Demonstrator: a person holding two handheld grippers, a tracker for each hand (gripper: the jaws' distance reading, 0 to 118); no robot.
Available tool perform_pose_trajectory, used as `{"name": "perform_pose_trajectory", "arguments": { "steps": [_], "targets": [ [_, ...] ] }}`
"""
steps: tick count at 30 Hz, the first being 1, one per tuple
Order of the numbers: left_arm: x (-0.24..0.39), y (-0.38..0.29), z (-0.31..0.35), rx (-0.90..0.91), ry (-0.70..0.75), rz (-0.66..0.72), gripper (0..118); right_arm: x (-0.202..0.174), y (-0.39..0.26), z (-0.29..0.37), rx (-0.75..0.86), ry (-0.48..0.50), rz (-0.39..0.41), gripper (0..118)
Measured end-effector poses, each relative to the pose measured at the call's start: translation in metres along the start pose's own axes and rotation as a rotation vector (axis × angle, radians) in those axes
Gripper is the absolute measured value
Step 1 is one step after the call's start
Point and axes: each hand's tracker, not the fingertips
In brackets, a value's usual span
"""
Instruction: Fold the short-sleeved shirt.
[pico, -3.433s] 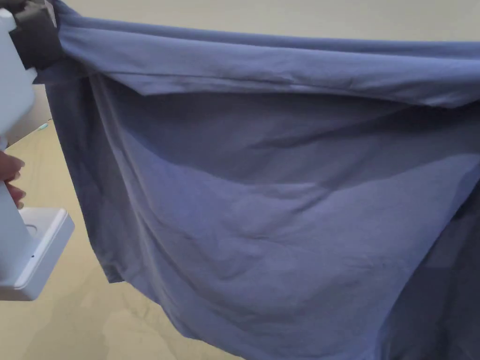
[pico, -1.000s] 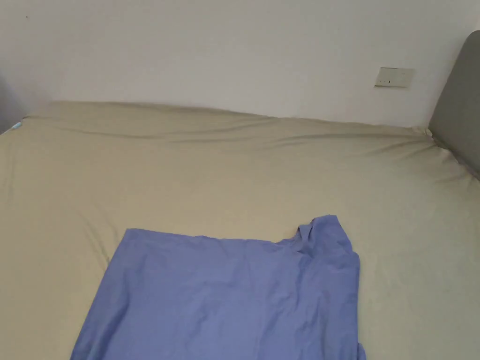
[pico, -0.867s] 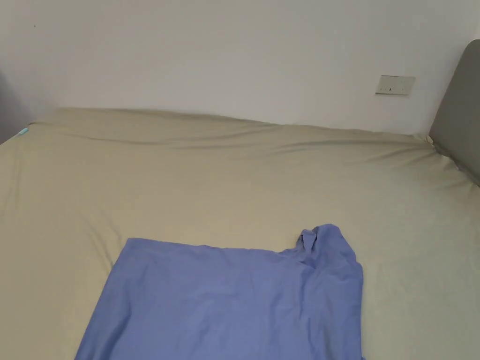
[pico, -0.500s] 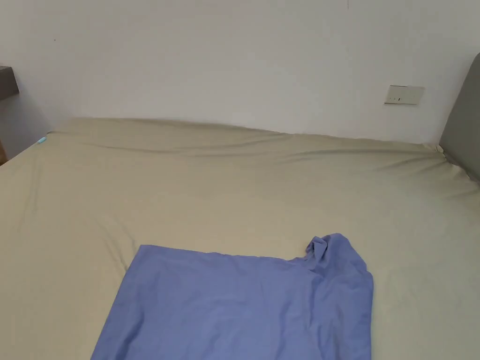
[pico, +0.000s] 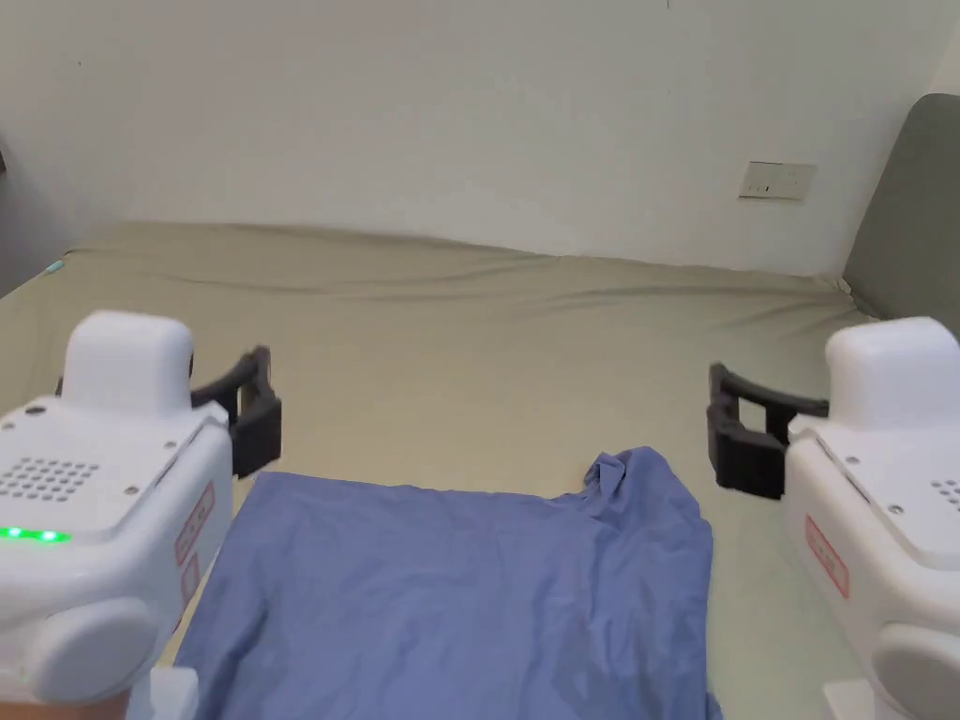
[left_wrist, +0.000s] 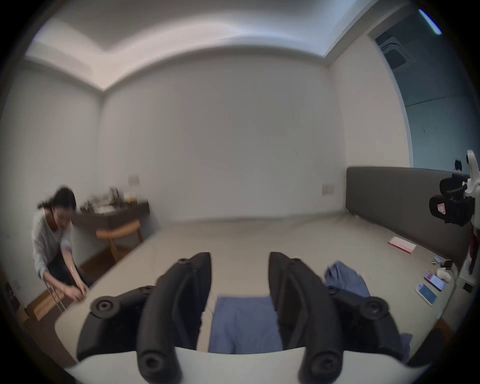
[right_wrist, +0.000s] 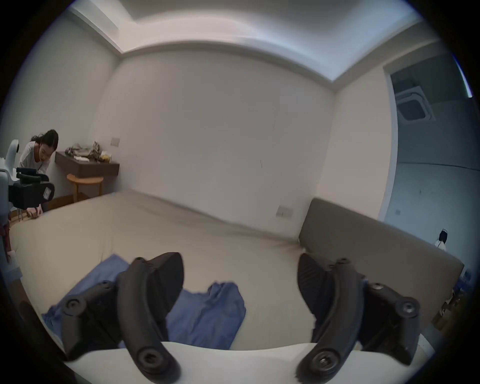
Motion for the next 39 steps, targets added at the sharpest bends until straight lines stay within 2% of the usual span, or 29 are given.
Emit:
{"name": "perform_pose_trajectory", "arguments": {
  "steps": [1,2,4,5,7,17,22,26,29,31,32,33,34,35,36,37,39],
  "targets": [
    [0.006,0.007,0.002,0.037,0.014,-0.016,40,-0.004,0.007,0.002,0.018,0.016,-0.018,86],
    [0.011,0.013,0.003,0.067,0.019,-0.029,27,-0.007,0.011,0.003,0.029,0.034,-0.038,64],
    [0.022,0.021,0.008,0.111,0.026,-0.051,10,-0.014,0.017,0.003,0.034,0.027,-0.045,13],
    [0.026,0.023,0.010,0.120,0.025,-0.059,6,-0.017,0.017,0.003,0.039,0.038,-0.047,6],
    [0.034,0.024,0.007,0.114,0.019,-0.087,0,-0.025,0.018,0.000,0.039,0.061,-0.032,5],
    [0.041,-0.017,-0.032,-0.005,-0.006,-0.074,0,-0.042,-0.017,-0.030,-0.029,0.081,-0.005,2],
    [0.035,-0.085,-0.086,-0.252,-0.053,-0.083,0,-0.039,-0.057,-0.063,-0.145,0.090,-0.010,2],
    [0.009,-0.165,-0.149,-0.551,-0.144,0.005,0,-0.028,-0.094,-0.093,-0.258,0.087,-0.031,2],
    [-0.009,-0.210,-0.199,-0.647,-0.063,-0.060,0,-0.014,-0.121,-0.115,-0.331,0.073,-0.042,2],
    [-0.023,-0.223,-0.233,-0.673,-0.011,-0.054,0,-0.005,-0.134,-0.126,-0.368,0.051,-0.042,2],
    [-0.030,-0.228,-0.253,-0.680,-0.005,-0.029,5,-0.001,-0.140,-0.132,-0.383,0.042,-0.041,2],
    [-0.036,-0.232,-0.272,-0.693,-0.005,-0.020,19,0.003,-0.144,-0.136,-0.395,0.035,-0.040,2],
    [-0.040,-0.236,-0.291,-0.724,-0.001,-0.002,49,0.008,-0.150,-0.141,-0.409,0.025,-0.037,2],
    [-0.045,-0.242,-0.310,-0.738,0.011,0.010,97,0.011,-0.155,-0.145,-0.423,0.015,-0.036,2],
    [-0.049,-0.248,-0.326,-0.752,0.012,0.022,116,0.004,-0.142,-0.144,-0.433,0.007,-0.036,2],
    [-0.053,-0.252,-0.340,-0.740,0.018,0.026,117,0.006,-0.145,-0.147,-0.447,-0.001,-0.036,2],
    [-0.055,-0.260,-0.363,-0.750,0.051,0.029,112,0.008,-0.150,-0.152,-0.471,-0.013,-0.040,2]
  ]
}}
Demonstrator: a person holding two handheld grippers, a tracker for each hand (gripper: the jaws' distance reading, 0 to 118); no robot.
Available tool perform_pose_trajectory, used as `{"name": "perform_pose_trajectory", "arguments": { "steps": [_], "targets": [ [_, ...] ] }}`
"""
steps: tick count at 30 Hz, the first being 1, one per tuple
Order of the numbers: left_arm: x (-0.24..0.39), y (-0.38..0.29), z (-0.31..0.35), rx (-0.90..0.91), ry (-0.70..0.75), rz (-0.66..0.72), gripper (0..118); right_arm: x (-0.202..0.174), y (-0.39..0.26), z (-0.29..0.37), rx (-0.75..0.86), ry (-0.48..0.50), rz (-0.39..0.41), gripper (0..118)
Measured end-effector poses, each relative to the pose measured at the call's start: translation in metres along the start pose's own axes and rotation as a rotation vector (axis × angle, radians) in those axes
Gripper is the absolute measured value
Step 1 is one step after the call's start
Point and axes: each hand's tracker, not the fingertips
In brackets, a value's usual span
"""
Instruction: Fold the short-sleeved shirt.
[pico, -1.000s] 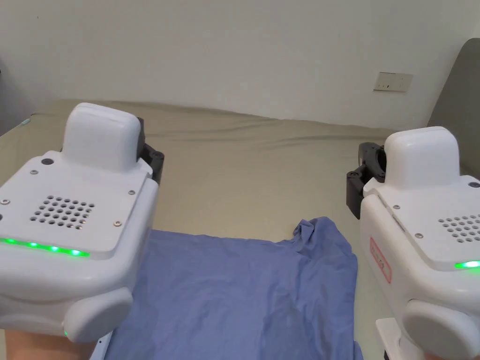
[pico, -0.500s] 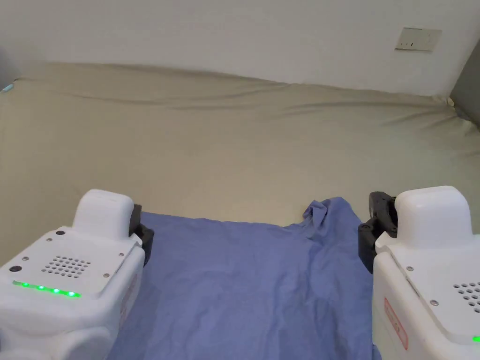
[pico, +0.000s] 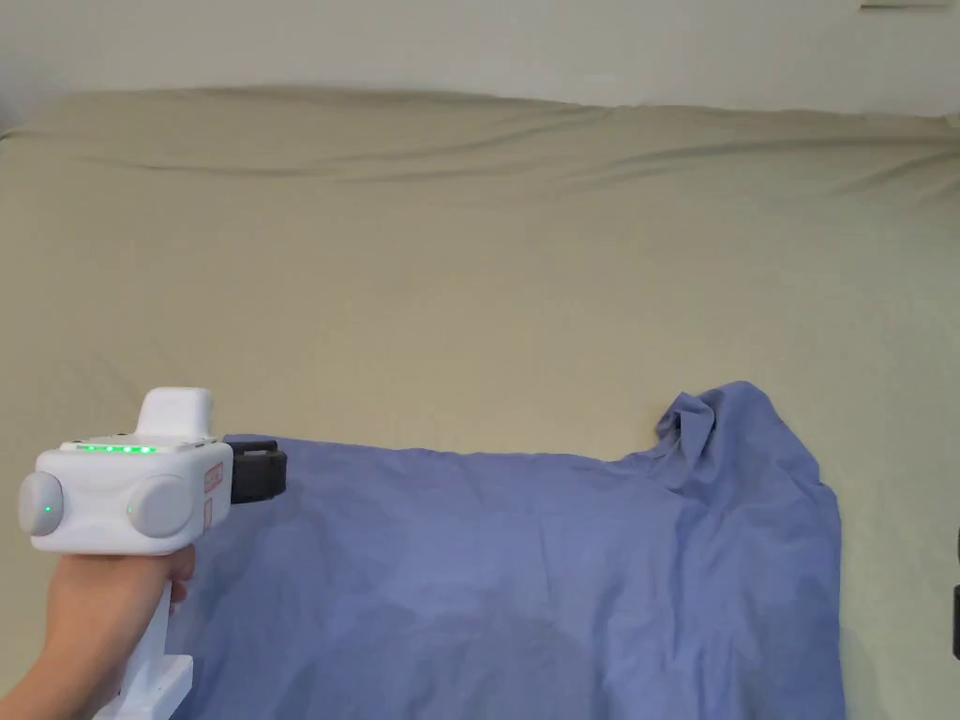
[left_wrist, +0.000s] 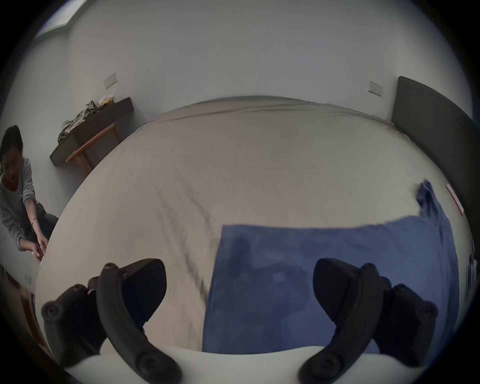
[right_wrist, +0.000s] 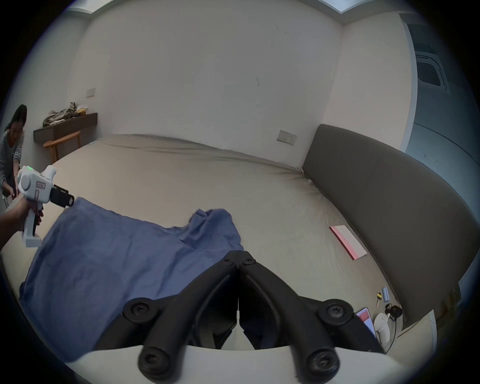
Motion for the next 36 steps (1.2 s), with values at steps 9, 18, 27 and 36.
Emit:
{"name": "perform_pose_trajectory", "arguments": {
  "steps": [9,18,27,36],
  "targets": [
    [0.010,-0.004,-0.056,-0.106,-0.033,0.008,83,0.017,-0.015,-0.023,-0.063,-0.034,0.008,2],
    [0.035,-0.012,-0.002,-0.033,-0.034,-0.182,0,0.021,-0.004,-0.071,-0.089,0.024,0.020,2],
    [0.006,-0.013,0.109,0.176,-0.043,-0.147,0,0.037,0.020,-0.198,-0.248,0.152,-0.009,97],
    [0.001,-0.023,0.147,0.178,-0.010,-0.191,0,0.030,-0.030,-0.325,-0.532,0.130,0.037,104]
  ]
}}
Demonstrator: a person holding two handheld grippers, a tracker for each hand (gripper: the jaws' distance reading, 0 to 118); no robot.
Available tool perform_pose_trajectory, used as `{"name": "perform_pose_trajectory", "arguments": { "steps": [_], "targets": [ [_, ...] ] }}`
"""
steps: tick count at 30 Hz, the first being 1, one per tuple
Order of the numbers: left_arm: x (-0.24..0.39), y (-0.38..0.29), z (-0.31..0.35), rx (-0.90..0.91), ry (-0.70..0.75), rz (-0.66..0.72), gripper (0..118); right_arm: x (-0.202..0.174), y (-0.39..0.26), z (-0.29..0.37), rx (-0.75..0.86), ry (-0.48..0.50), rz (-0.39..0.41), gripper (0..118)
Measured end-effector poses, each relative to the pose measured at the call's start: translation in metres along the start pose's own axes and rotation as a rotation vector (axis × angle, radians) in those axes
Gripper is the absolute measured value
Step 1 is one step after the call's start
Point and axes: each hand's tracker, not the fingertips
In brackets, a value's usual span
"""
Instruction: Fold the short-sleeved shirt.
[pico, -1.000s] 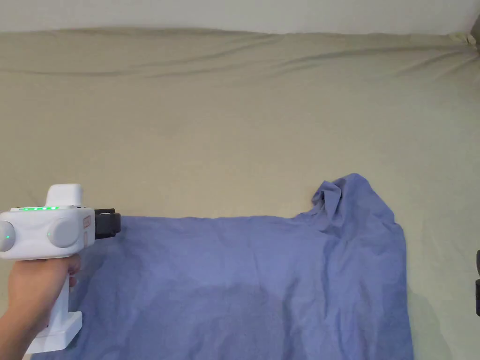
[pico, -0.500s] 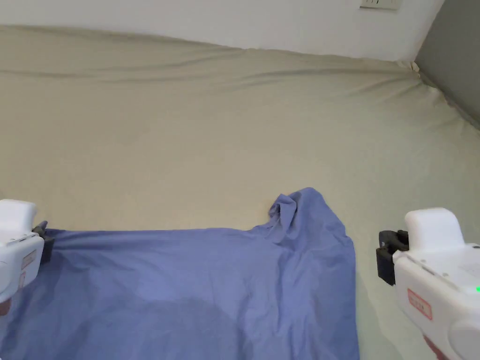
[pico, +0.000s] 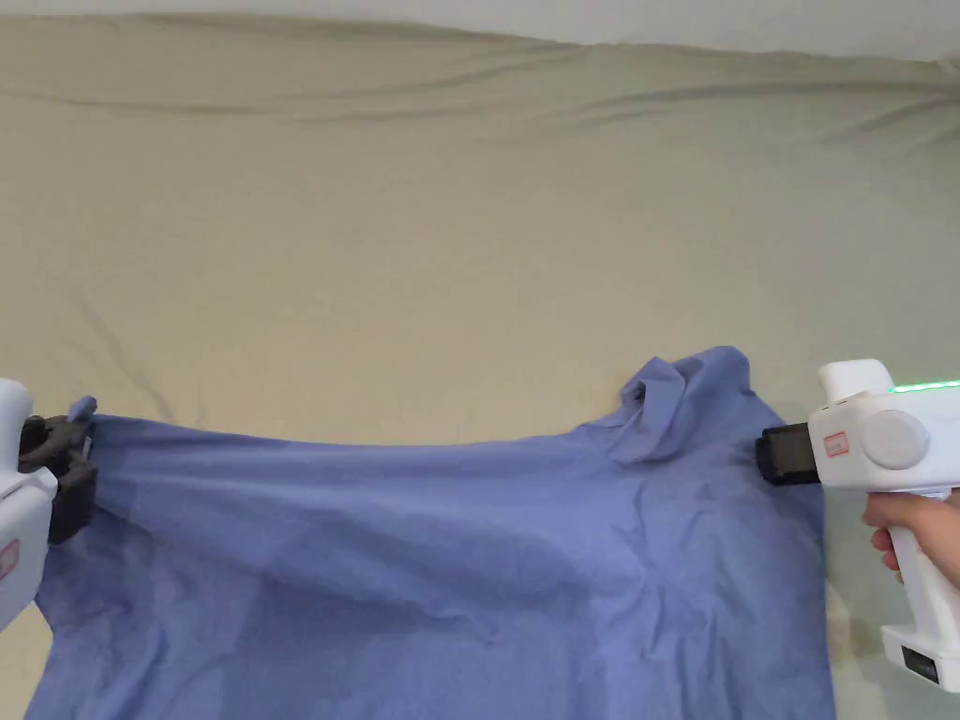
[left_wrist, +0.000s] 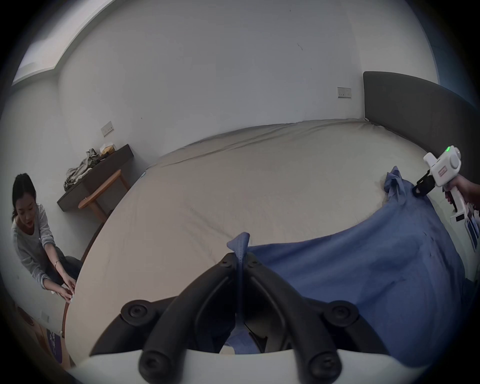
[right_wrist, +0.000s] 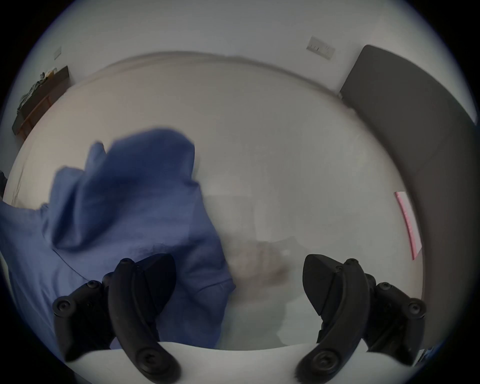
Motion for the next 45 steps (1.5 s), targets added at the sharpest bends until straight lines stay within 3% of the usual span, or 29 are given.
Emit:
{"name": "perform_pose_trajectory", "arguments": {
  "steps": [1,2,3,4,5,6,7,8,9,13,30,38,45],
  "targets": [
    [0.000,-0.001,0.001,-0.003,0.002,0.004,0,-0.004,-0.003,0.002,0.037,-0.009,-0.003,102],
    [0.000,-0.003,0.000,-0.007,0.005,0.008,0,-0.008,-0.005,0.012,0.068,-0.023,0.004,87],
    [0.000,-0.005,-0.002,-0.010,0.008,0.016,0,-0.010,-0.005,0.015,0.064,-0.003,0.012,61],
    [0.000,-0.006,-0.003,-0.017,0.009,0.023,0,-0.013,-0.007,0.022,0.075,0.099,0.018,24],
    [0.001,-0.009,-0.004,-0.020,0.011,0.028,0,-0.021,-0.006,0.031,0.071,0.200,0.015,5],
    [0.002,-0.010,-0.004,-0.022,0.015,0.029,0,-0.029,-0.007,0.031,0.048,0.173,0.061,5],
    [0.005,-0.011,-0.003,-0.026,0.021,0.029,0,-0.042,-0.009,0.034,0.039,0.033,0.159,5],
    [0.005,-0.011,0.000,-0.026,0.022,0.033,0,-0.049,-0.011,0.039,0.065,0.014,0.220,5],
    [0.005,-0.011,0.004,-0.022,0.021,0.040,0,-0.051,-0.012,0.042,0.072,0.008,0.221,5],
    [0.000,-0.001,0.027,0.023,0.037,0.049,0,-0.037,-0.014,0.096,0.187,-0.022,0.127,5],
    [-0.053,0.079,0.231,0.456,0.175,0.102,0,0.006,-0.080,0.445,0.894,-0.190,-0.028,5],
    [-0.065,0.096,0.307,0.618,0.222,0.133,0,0.004,-0.111,0.532,1.115,-0.382,0.001,5],
    [-0.081,0.119,0.366,0.747,0.236,0.165,0,0.008,-0.108,0.599,1.230,-0.413,-0.021,5]
  ]
}}
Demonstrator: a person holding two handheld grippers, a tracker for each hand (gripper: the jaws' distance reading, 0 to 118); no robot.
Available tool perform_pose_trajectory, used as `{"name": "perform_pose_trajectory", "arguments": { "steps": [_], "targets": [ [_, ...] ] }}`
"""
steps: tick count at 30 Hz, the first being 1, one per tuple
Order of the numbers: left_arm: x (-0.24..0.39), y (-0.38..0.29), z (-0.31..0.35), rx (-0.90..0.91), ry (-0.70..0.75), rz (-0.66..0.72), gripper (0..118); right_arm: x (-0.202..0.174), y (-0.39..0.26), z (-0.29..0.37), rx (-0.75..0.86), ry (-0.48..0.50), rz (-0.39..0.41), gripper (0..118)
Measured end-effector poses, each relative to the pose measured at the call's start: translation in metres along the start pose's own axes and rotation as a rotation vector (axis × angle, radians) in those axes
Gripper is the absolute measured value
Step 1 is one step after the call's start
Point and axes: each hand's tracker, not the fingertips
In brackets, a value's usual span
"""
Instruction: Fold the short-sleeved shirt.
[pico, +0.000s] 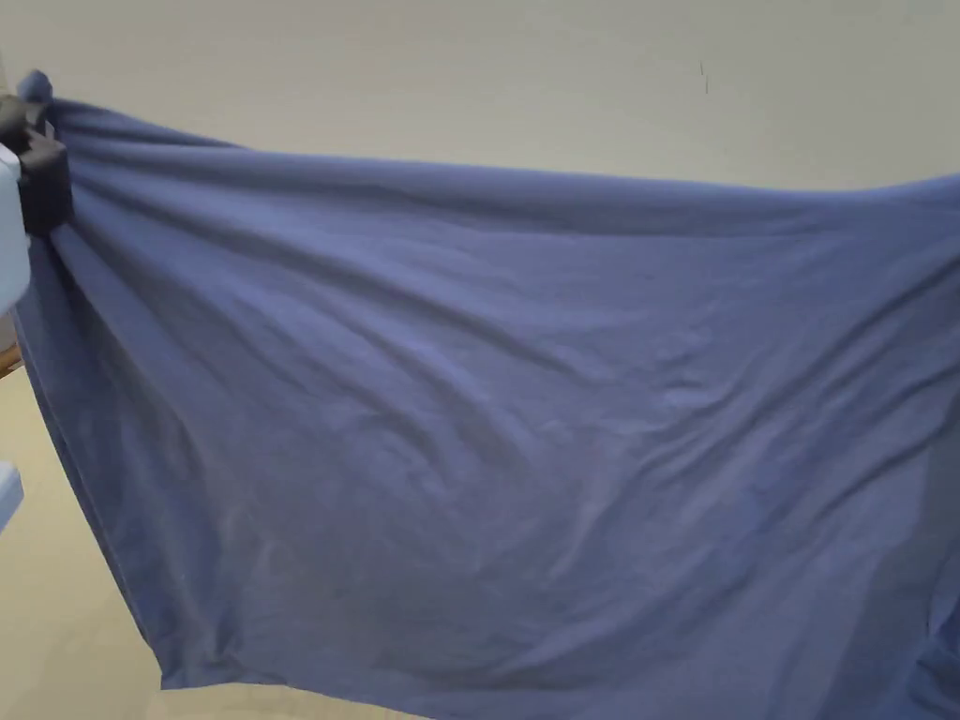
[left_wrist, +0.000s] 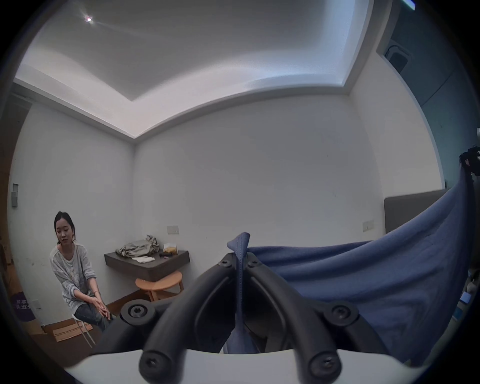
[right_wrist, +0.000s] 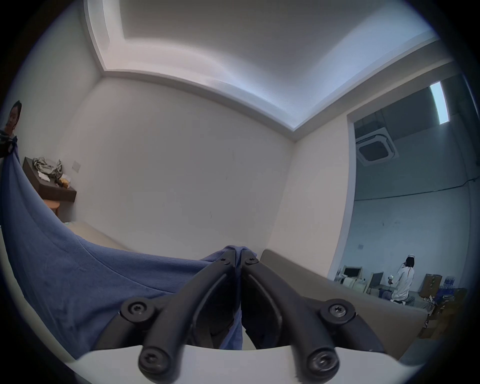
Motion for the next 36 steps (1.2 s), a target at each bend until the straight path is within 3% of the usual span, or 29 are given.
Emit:
{"name": "perform_pose_trajectory", "arguments": {
  "steps": [9,17,24,33,36],
  "targets": [
    [-0.010,0.059,-0.017,0.077,0.023,0.002,0,0.018,0.057,-0.018,0.056,0.004,-0.037,5],
    [0.001,0.085,-0.070,0.035,0.012,-0.005,0,0.017,0.082,-0.082,0.023,0.020,-0.041,5],
    [0.007,0.079,-0.154,-0.015,0.007,-0.023,0,0.001,0.070,-0.156,-0.035,0.018,-0.050,5],
    [0.035,0.064,-0.250,-0.083,0.006,-0.068,0,-0.036,0.050,-0.251,-0.080,-0.023,-0.002,5],
    [0.043,0.058,-0.277,-0.131,0.003,-0.016,0,-0.045,0.046,-0.281,-0.095,-0.030,-0.014,5]
  ]
}}
